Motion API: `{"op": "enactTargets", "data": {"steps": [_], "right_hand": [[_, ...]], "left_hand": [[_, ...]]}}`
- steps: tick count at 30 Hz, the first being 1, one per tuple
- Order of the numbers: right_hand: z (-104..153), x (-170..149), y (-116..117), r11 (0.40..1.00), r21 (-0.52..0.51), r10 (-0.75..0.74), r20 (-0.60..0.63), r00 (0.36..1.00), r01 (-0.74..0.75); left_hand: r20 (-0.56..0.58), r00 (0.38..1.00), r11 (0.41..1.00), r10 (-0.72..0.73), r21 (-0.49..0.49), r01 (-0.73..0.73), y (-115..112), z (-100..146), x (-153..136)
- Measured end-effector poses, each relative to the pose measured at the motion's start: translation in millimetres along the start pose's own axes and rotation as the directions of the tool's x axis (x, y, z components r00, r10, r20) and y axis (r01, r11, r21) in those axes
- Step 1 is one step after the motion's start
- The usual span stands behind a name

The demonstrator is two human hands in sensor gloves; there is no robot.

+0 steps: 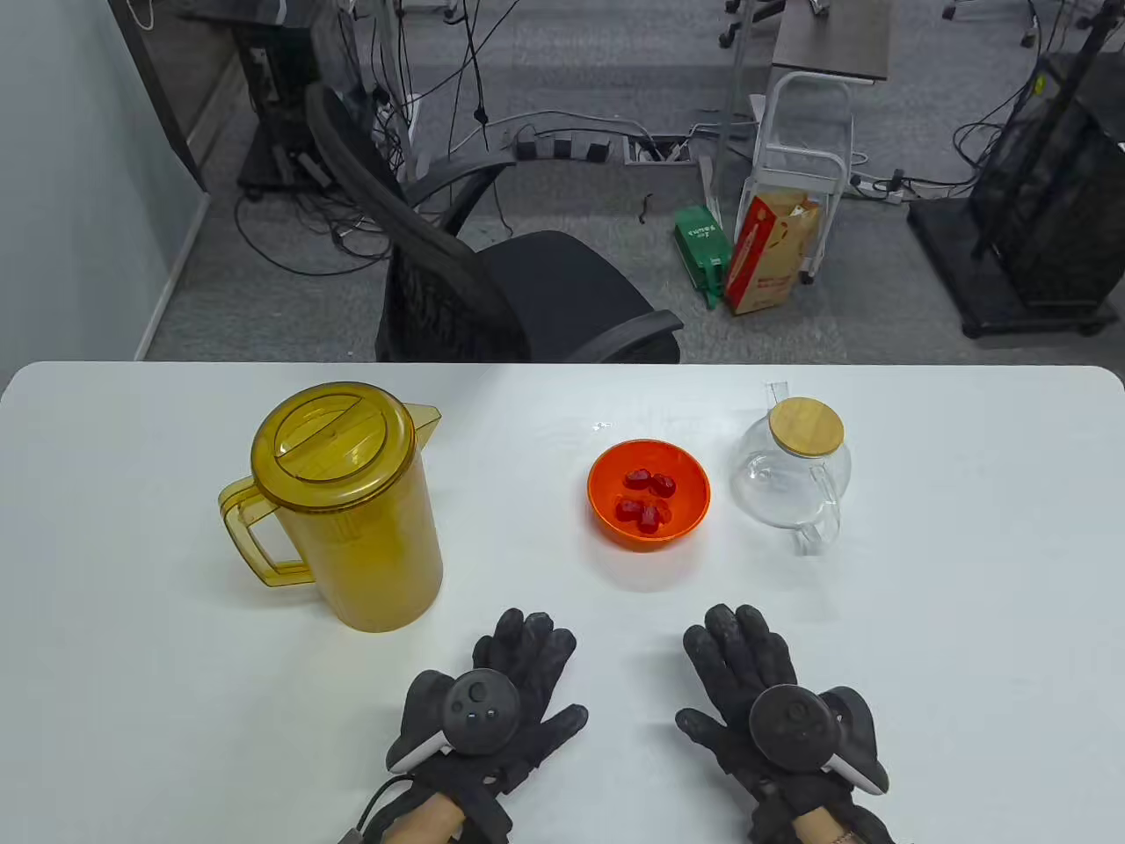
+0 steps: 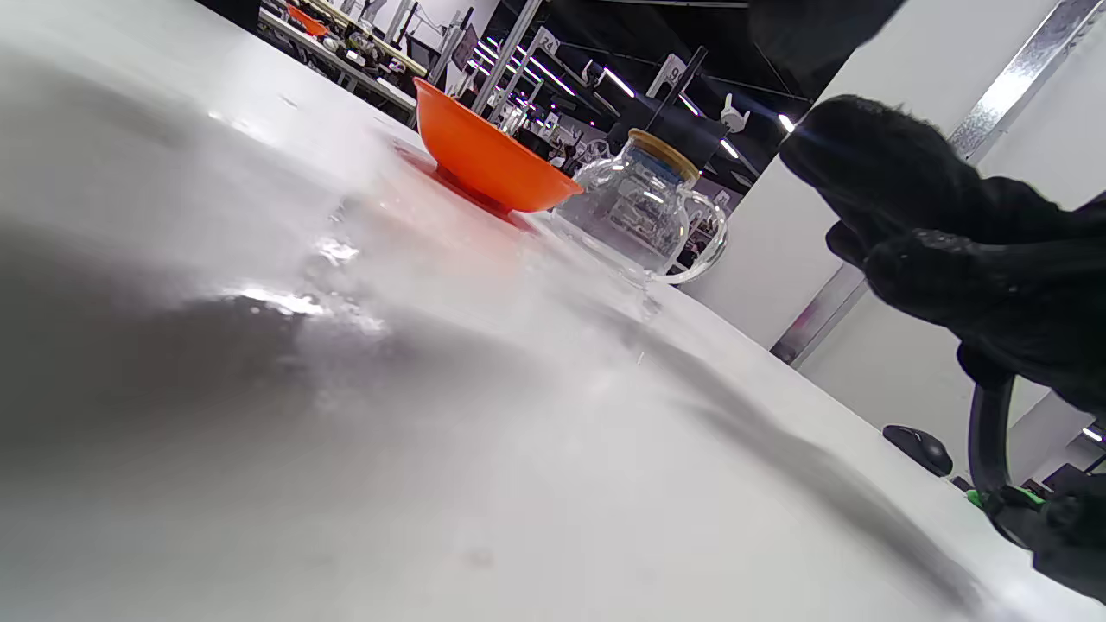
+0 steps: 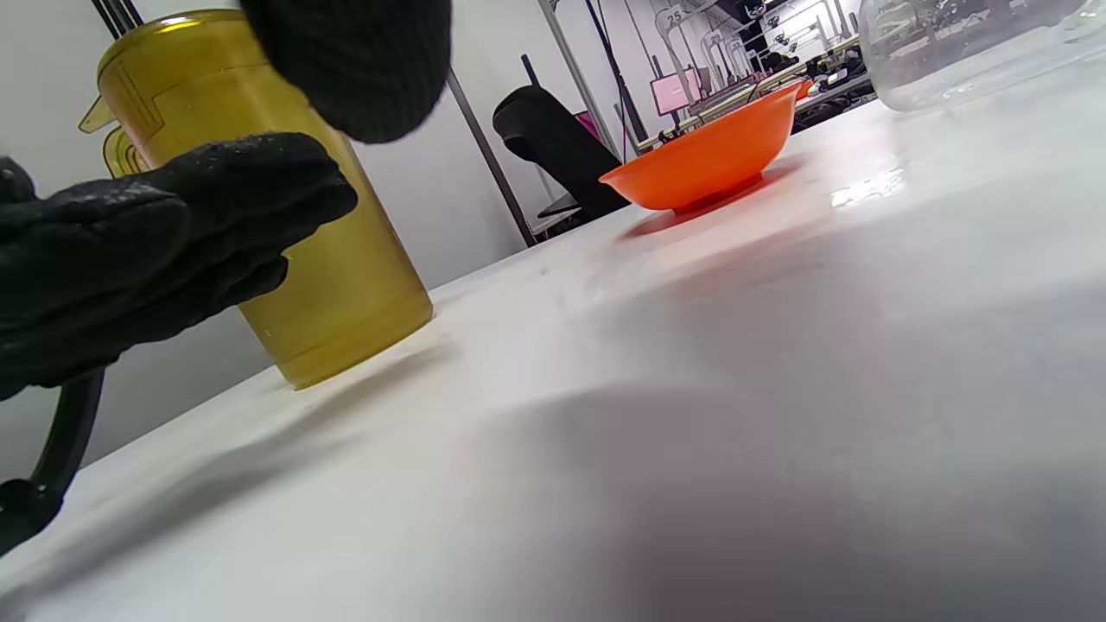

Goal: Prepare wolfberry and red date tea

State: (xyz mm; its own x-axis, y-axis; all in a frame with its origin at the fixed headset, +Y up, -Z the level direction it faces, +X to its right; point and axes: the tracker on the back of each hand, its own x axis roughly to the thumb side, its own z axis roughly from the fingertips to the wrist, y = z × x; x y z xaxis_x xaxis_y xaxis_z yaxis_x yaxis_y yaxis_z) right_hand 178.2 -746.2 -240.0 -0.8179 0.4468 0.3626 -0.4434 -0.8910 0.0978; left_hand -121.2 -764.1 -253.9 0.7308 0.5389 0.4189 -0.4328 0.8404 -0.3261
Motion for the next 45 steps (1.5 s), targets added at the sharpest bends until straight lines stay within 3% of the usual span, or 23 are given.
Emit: {"op": "enactTargets", "data": {"steps": [9,12,16,22,28,35,40,45], "right_hand": [[-4.3,-8.5,-2.3,0.996,-0.008,-0.090,-0.030,0.995,0.090],[-13.5,-22.2,-13.7,0.985,-0.066,-0.166,-0.104,0.981,0.160],[-33.6,-45.7,-34.3,0.982,-0.141,-0.151,-0.205,0.967,0.124],[-79.5,-96.3,-62.9,0.972,-0.221,-0.166,-0.423,0.891,0.077],[-109.8,-137.1,-69.3,0.949,-0.315,-0.204,-0.613,0.763,0.001],[-123.3,-154.4,-66.3,0.917,-0.399,-0.309,-0.677,0.667,0.020],[-128.7,-162.5,-60.2,0.888,-0.452,-0.398,-0.667,0.630,0.083],[-129.8,-167.8,-61.8,0.871,-0.489,-0.408,-0.673,0.618,0.042]], "left_hand": [[0.005,1.000,1.000,0.015,-0.018,-0.015,1.2,-1.4,-0.8],[0.002,1.000,0.999,0.024,-0.023,-0.024,1.4,-1.4,-0.8],[-0.002,1.000,1.000,0.019,-0.024,-0.019,1.5,-1.0,-0.8],[-0.017,1.000,0.999,0.026,-0.021,-0.027,2.1,-0.8,-1.2],[-0.028,1.000,1.000,0.014,-0.009,-0.014,3.6,-0.9,-2.5],[-0.038,0.999,0.999,0.027,-0.021,-0.028,3.9,-1.5,-4.2],[-0.042,0.999,0.999,0.017,-0.047,-0.019,1.2,-2.8,-3.7],[-0.046,0.999,0.998,0.019,-0.062,-0.022,-0.3,-3.5,-3.4]]}}
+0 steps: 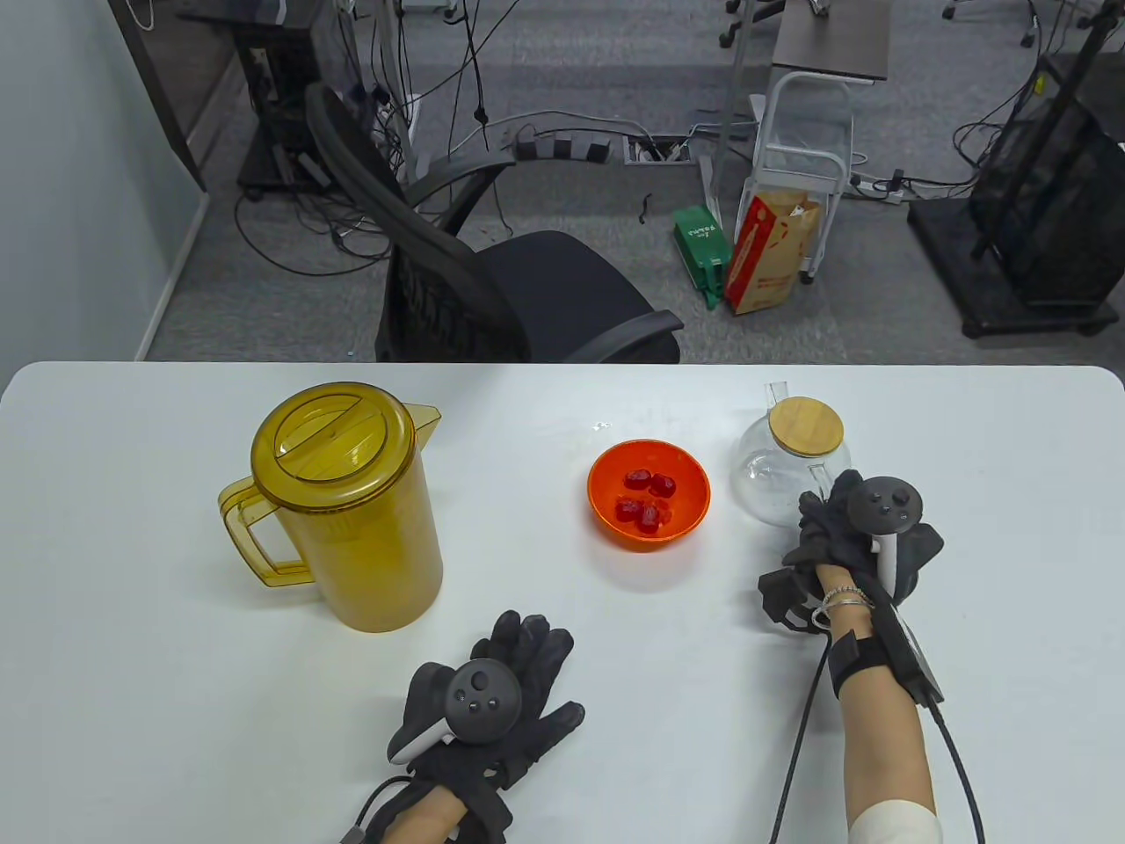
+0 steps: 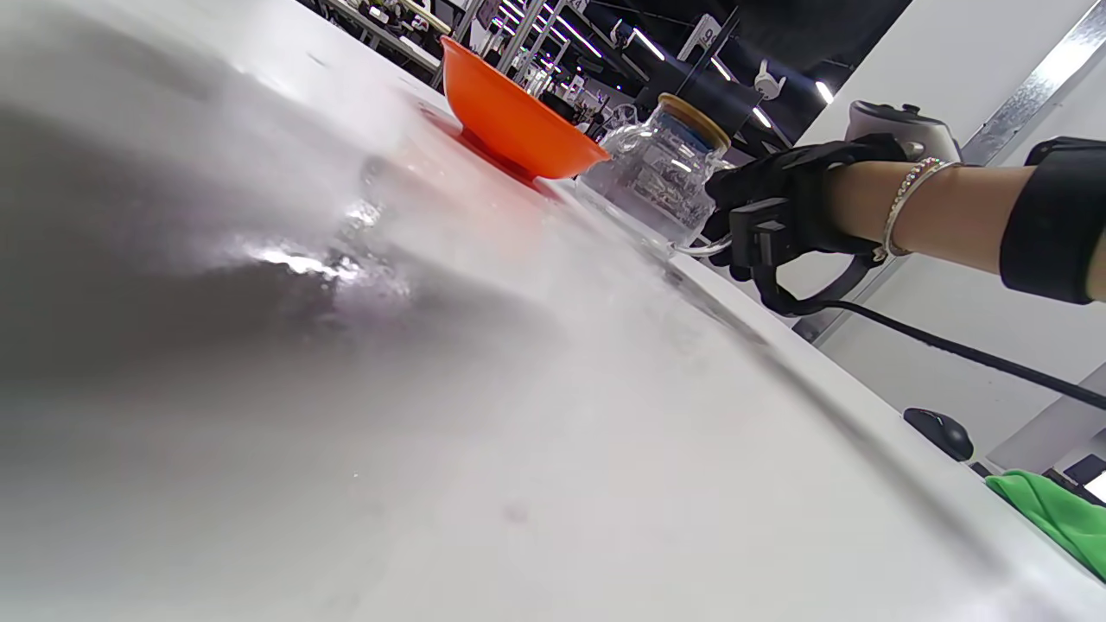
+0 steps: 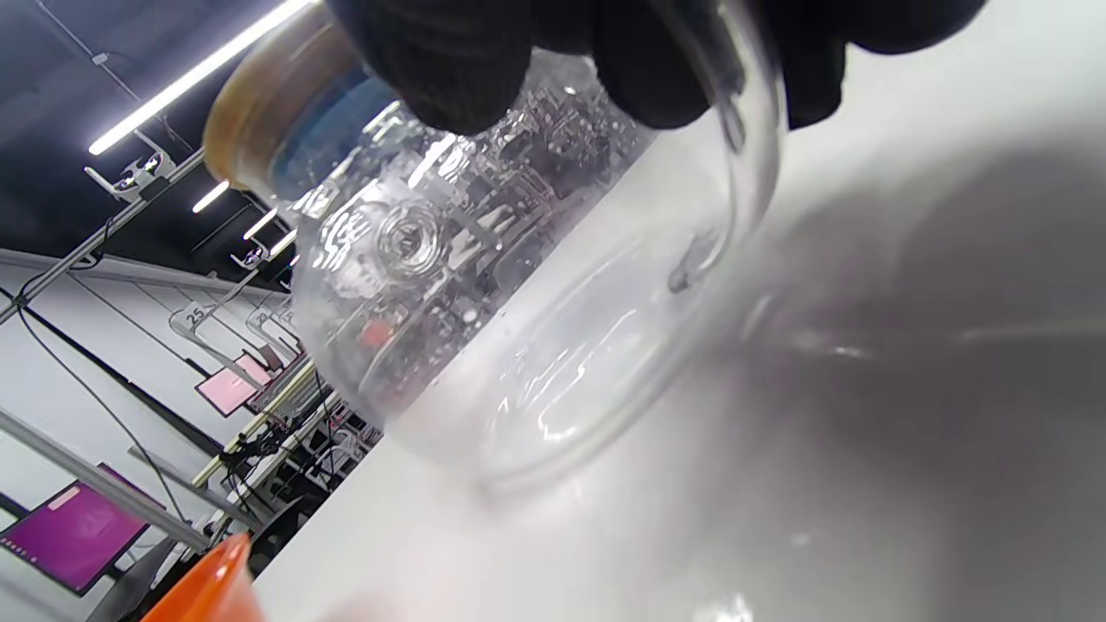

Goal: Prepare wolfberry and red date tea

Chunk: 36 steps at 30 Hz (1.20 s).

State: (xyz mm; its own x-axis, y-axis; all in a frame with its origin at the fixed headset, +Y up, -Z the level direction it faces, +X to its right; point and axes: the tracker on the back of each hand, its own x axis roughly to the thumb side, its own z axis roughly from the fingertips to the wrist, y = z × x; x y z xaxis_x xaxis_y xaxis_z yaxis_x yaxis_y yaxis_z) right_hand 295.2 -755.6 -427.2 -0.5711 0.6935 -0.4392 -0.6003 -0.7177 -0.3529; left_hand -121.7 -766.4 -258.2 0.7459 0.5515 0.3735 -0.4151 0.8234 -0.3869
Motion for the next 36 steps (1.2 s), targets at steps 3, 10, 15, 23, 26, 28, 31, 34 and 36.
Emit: {"op": "enactTargets", "data": {"steps": [3,10,15,23,26,28,31,34,36], "right_hand": [[-3.8,-1.4,-1.9,0.999,-0.042,-0.025,-0.013,1.000,0.025],[-11.5,-9.3,-5.9,0.984,-0.054,-0.169,0.004,0.986,0.169],[-5.6,-21.3,-14.4,0.945,-0.055,-0.318,0.093,0.944,0.324],[35.0,-28.4,-62.4,0.946,0.026,-0.317,0.289,0.903,0.324],[60.4,-24.0,-79.4,0.948,0.106,-0.317,0.349,0.882,0.299],[75.0,-22.1,-84.5,0.940,0.160,-0.341,0.362,0.868,0.302],[104.5,-20.4,-85.8,0.916,0.259,-0.389,0.378,0.840,0.307],[134.0,-22.3,-76.3,0.889,0.339,-0.432,0.402,0.807,0.307],[153.8,-25.8,-63.5,0.865,0.395,-0.464,0.392,0.794,0.310]], "left_hand": [[-0.004,1.000,1.000,0.001,-0.006,-0.001,-0.1,0.0,0.2],[-0.016,1.000,1.000,0.003,-0.003,-0.003,0.8,-0.1,-1.1],[-0.029,1.000,1.000,0.004,-0.007,-0.004,0.9,-0.3,-2.6],[-0.030,0.999,1.000,0.018,0.010,-0.018,4.8,1.1,-4.9],[-0.027,0.999,0.999,0.026,0.019,-0.025,6.3,1.7,-4.8],[-0.027,0.999,1.000,0.024,0.021,-0.023,6.6,1.8,-4.9],[-0.024,1.000,1.000,0.020,0.019,-0.019,5.8,1.5,-4.9],[-0.023,0.999,1.000,0.023,0.013,-0.022,5.3,1.4,-4.8],[-0.022,0.999,1.000,0.026,0.015,-0.025,5.2,1.6,-4.9]]}}
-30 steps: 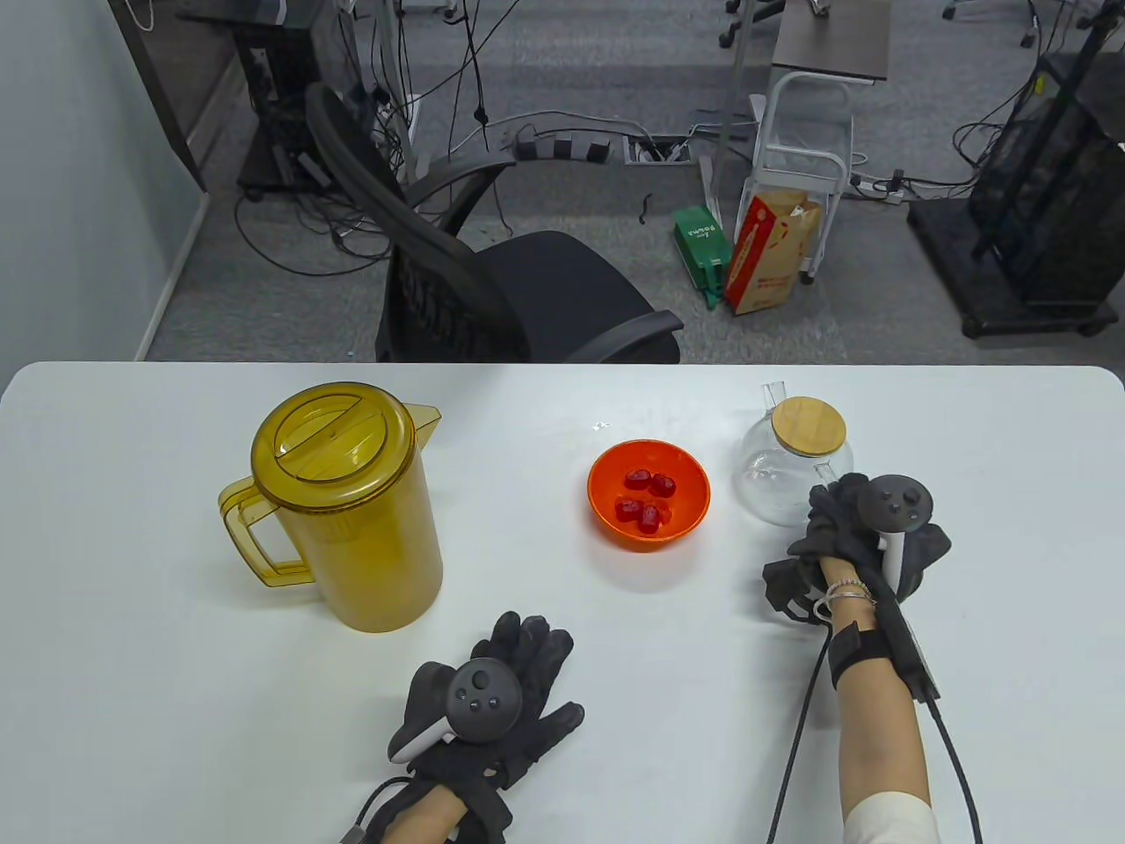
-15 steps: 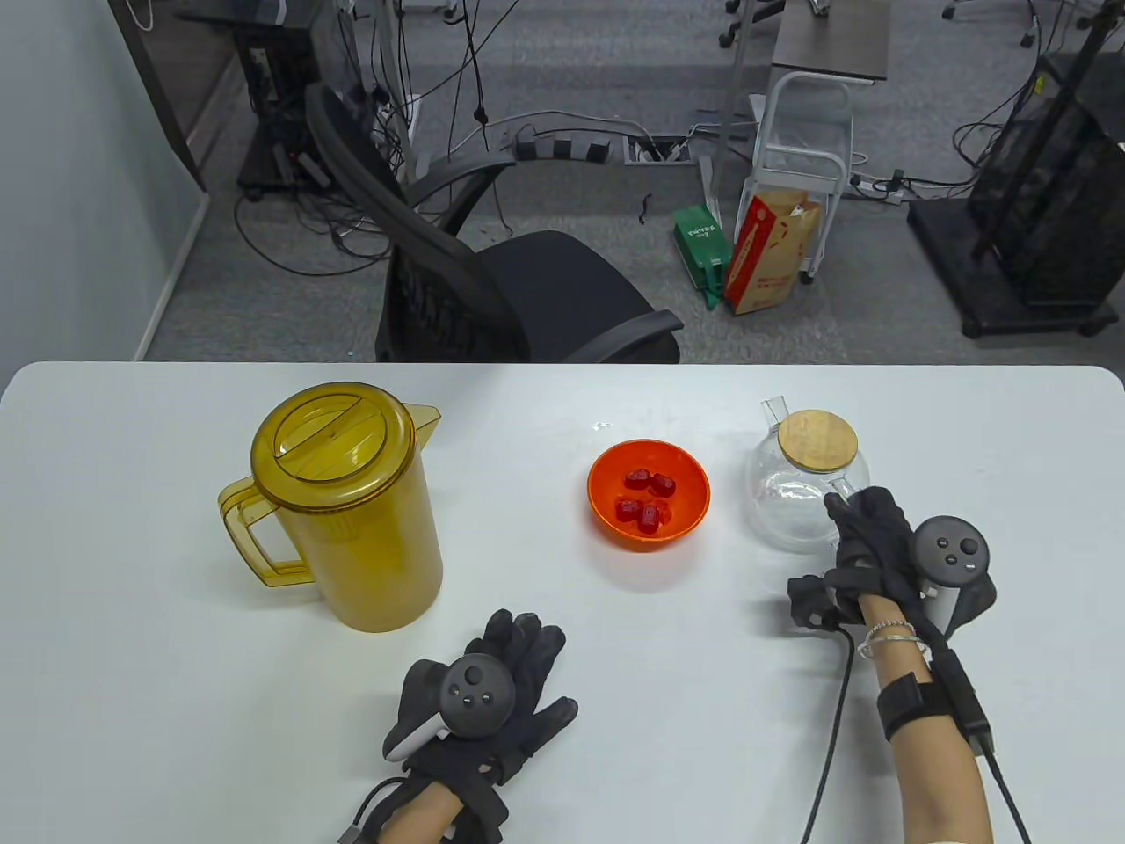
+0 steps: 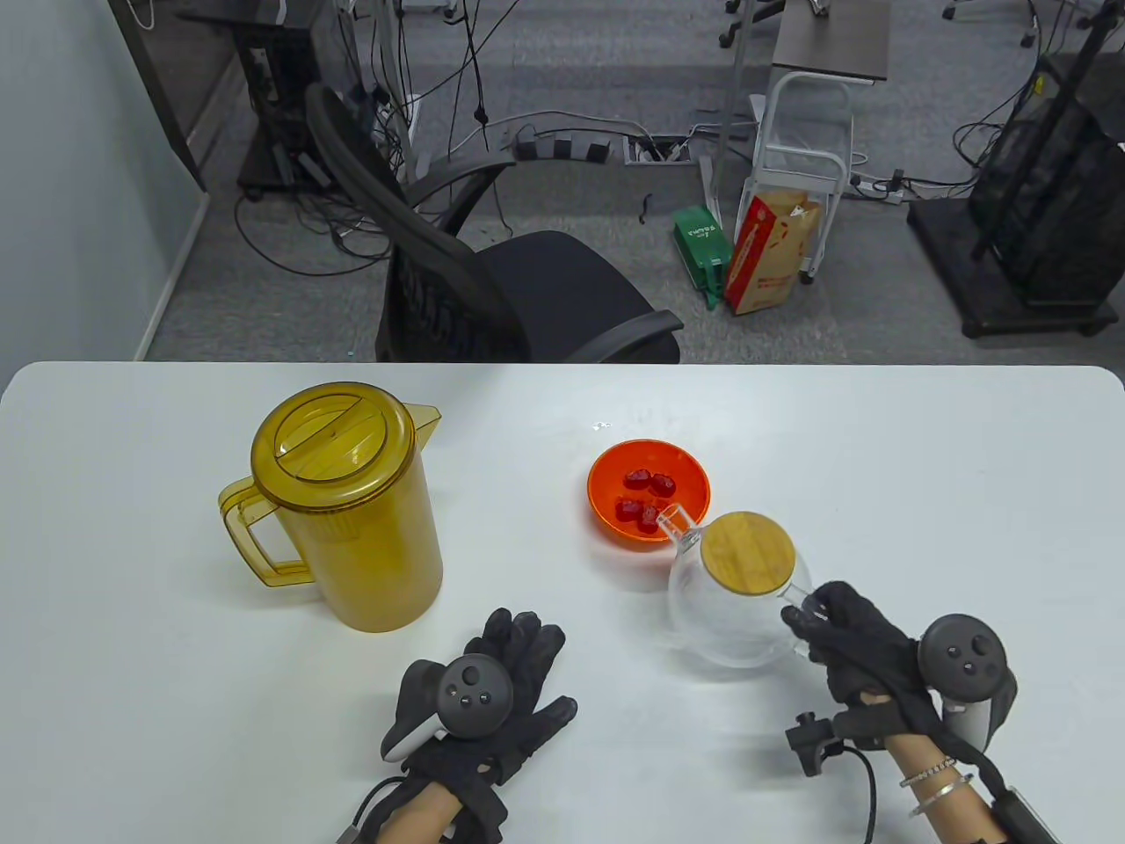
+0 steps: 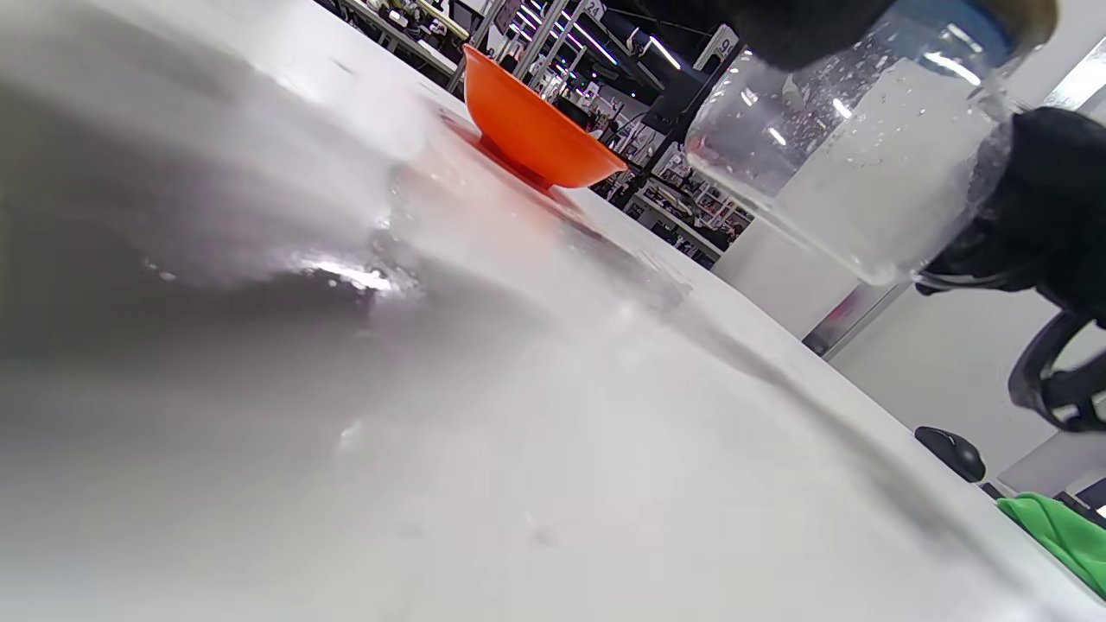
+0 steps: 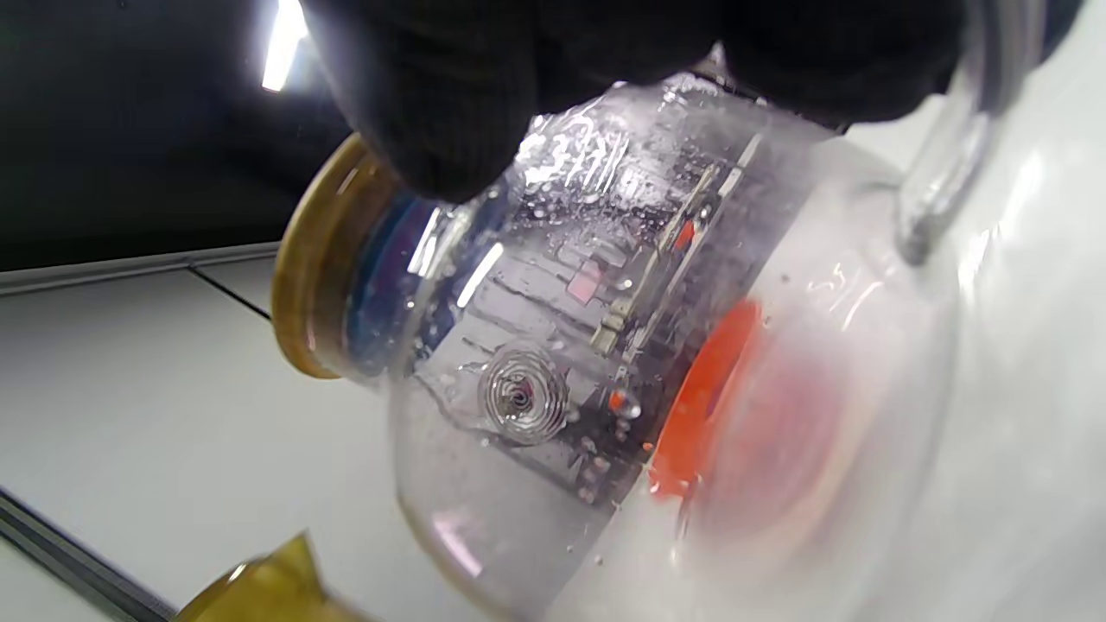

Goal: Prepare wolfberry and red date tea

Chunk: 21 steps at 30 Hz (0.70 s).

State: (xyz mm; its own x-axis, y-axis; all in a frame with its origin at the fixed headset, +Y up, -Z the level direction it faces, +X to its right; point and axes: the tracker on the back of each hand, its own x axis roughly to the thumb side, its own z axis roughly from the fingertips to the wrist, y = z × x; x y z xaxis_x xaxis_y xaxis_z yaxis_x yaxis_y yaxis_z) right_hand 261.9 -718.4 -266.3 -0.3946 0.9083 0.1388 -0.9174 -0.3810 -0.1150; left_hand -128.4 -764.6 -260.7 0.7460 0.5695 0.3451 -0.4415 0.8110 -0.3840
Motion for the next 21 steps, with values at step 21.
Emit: {"op": "enactTargets", "data": {"steps": [21], "right_hand": [[33.1,-14.7,86.3,0.983,0.181,-0.003,0.022,1.000,-0.001]], "left_hand": [[0.028,1.000,0.998,0.008,0.061,-0.010,8.6,5.9,-0.7]]}}
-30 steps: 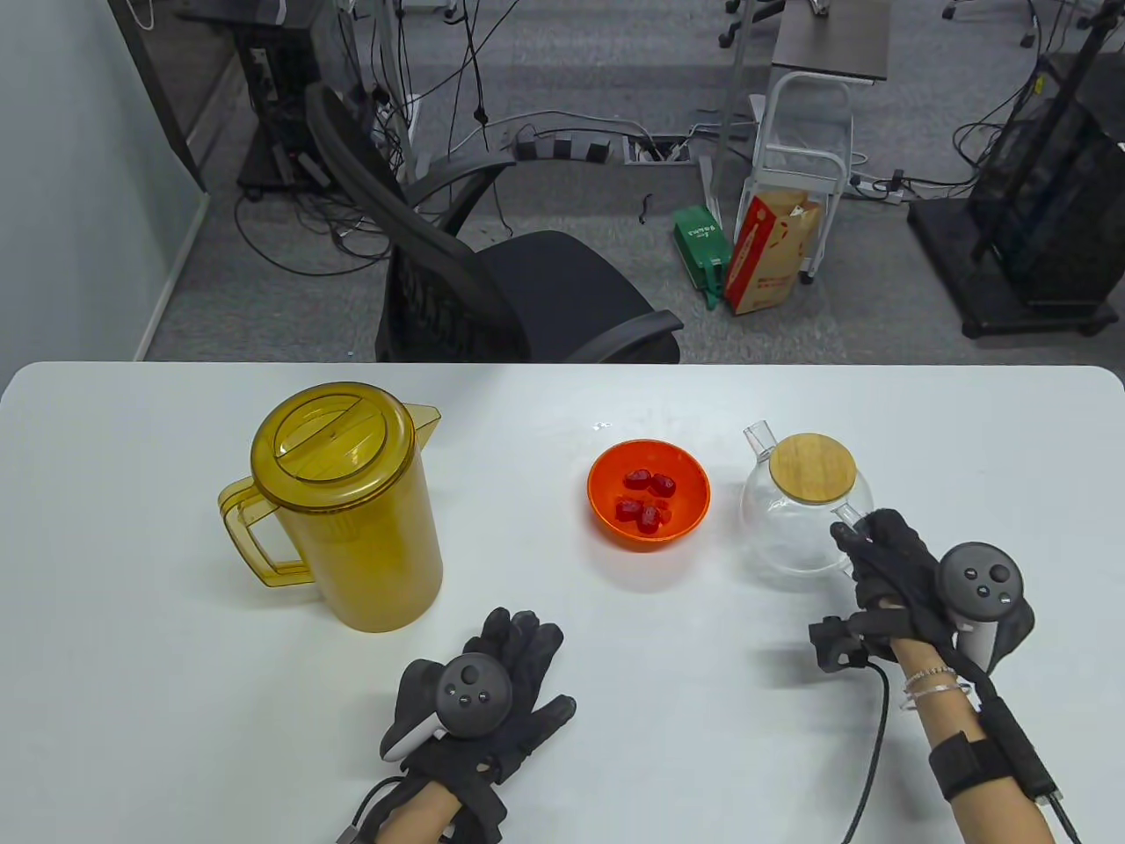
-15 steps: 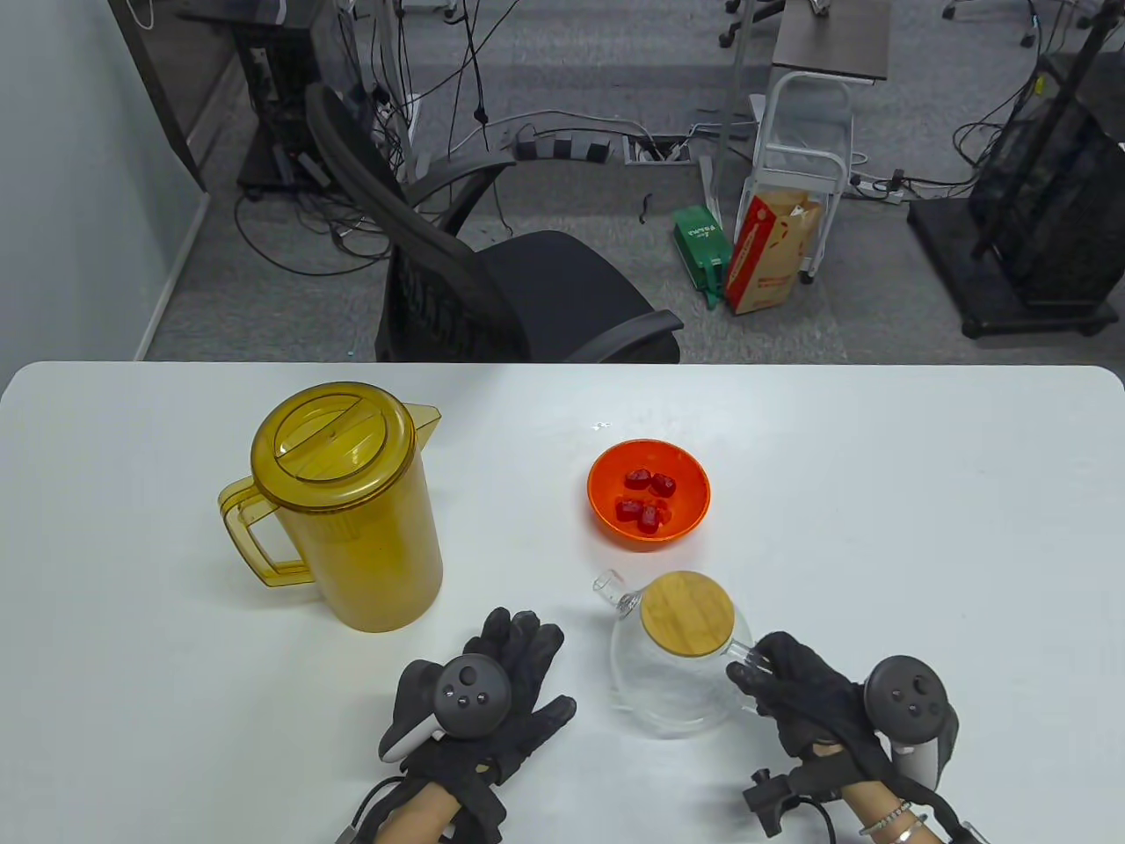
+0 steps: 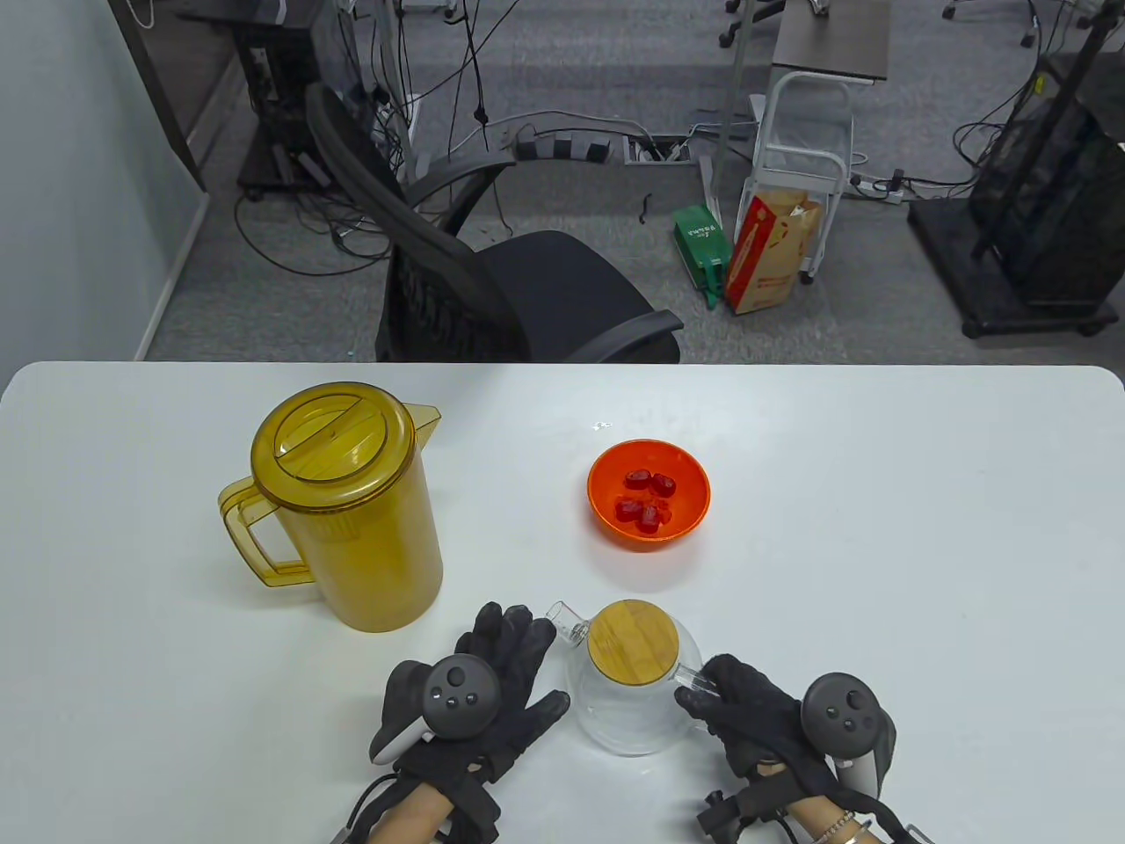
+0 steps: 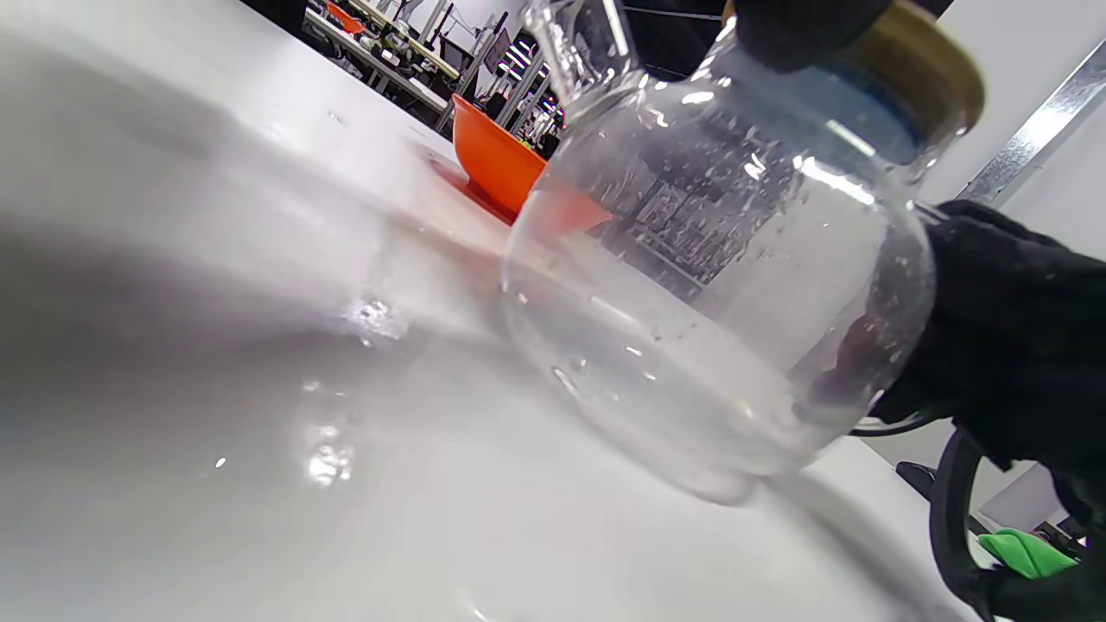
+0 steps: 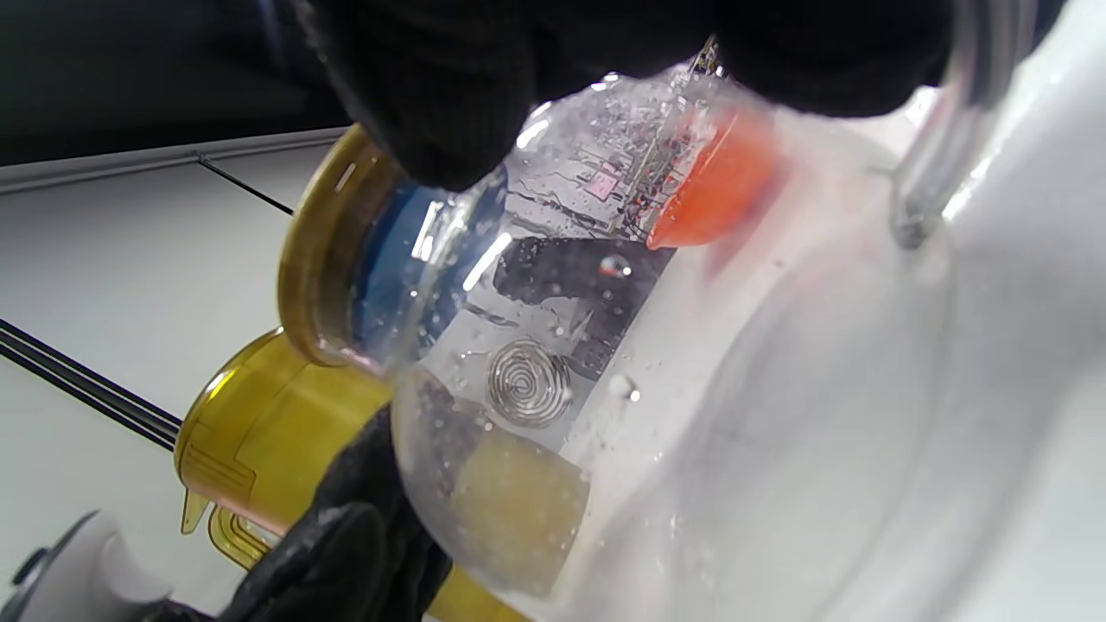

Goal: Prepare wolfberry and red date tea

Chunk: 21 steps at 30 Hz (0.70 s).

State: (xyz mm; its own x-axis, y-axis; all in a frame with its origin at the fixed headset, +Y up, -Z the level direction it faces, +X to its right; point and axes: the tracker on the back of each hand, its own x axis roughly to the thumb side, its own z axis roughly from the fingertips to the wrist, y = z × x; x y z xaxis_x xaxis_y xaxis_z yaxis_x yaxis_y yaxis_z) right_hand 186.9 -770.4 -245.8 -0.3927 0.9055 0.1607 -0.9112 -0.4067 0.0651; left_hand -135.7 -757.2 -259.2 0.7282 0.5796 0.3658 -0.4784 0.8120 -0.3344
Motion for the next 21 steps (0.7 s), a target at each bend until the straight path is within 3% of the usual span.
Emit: {"op": "enactTargets", "data": {"steps": [9,14,17,21], "right_hand": [[1.4,-10.0,9.9,0.996,0.071,-0.053,-0.017,0.998,0.054],[-0.6,-11.2,9.2,0.996,0.083,-0.031,-0.025,0.999,0.033],[-0.6,-11.0,9.2,0.996,0.082,-0.031,-0.023,0.999,0.033],[-0.3,-10.8,9.1,0.996,0.078,-0.033,-0.024,0.999,0.034]], "left_hand": [[0.015,1.000,1.000,0.003,0.028,-0.004,3.3,1.7,-0.4],[0.060,0.998,0.997,0.022,0.076,-0.027,17.8,-1.7,16.1],[0.076,0.996,0.999,0.046,0.008,-0.047,30.0,-15.9,41.1],[0.125,0.991,0.990,-0.040,-0.132,0.057,36.8,-41.0,75.2]]}}
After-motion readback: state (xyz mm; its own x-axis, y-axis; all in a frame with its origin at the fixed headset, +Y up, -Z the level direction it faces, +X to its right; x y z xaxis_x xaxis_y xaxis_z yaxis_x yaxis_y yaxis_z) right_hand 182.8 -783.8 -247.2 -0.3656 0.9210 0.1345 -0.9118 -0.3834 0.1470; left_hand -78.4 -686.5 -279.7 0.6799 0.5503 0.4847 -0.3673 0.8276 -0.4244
